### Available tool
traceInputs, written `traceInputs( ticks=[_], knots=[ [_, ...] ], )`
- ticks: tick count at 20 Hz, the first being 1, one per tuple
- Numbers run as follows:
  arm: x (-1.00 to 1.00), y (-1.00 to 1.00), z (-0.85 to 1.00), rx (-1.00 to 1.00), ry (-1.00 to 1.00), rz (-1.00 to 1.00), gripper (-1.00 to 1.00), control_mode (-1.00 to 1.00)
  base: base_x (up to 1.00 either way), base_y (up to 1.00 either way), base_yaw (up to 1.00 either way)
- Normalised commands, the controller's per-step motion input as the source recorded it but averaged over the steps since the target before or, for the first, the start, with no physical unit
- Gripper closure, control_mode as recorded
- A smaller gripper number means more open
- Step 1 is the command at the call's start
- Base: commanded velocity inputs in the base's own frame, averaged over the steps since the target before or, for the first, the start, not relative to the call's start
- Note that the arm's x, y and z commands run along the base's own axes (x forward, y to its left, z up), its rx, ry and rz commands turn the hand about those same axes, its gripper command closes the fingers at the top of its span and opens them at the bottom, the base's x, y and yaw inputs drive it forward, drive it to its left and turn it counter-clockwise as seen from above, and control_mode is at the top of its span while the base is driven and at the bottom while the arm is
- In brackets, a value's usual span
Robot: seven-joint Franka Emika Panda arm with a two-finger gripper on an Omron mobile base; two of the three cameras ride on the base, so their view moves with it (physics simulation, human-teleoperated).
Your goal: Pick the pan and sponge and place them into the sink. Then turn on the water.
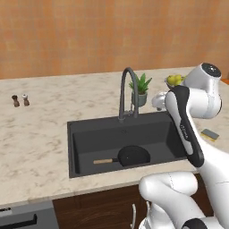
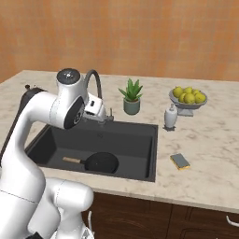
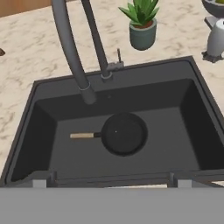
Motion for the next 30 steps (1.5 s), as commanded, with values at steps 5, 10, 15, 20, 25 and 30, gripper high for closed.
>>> traceInputs(
  ticks=[5,10,15,20,25,30],
  knots=[
    [0.21,-0.71,-0.25,-0.08,0.02,-0.01,-1.0,-1.0,0.0,0.0,0.0],
    [0.25,-0.83,-0.41,-0.11,-0.01,0.01,-1.0,-1.0,0.0,0.0,0.0],
    [0.26,-0.93,-0.46,-0.12,0.11,0.15,-1.0,-1.0,0.0,0.0,0.0],
    [0.04,-0.41,-0.22,-0.1,0.2,0.09,-1.0,-1.0,0.0,0.0,0.0],
    [0.14,-0.58,-0.25,-0.06,0.11,0.0,-1.0,-1.0,0.0,0.0,0.0],
    [0.03,-0.62,-0.25,-0.02,0.09,0.0,-1.0,-1.0,0.0,0.0,0.0]
  ],
)
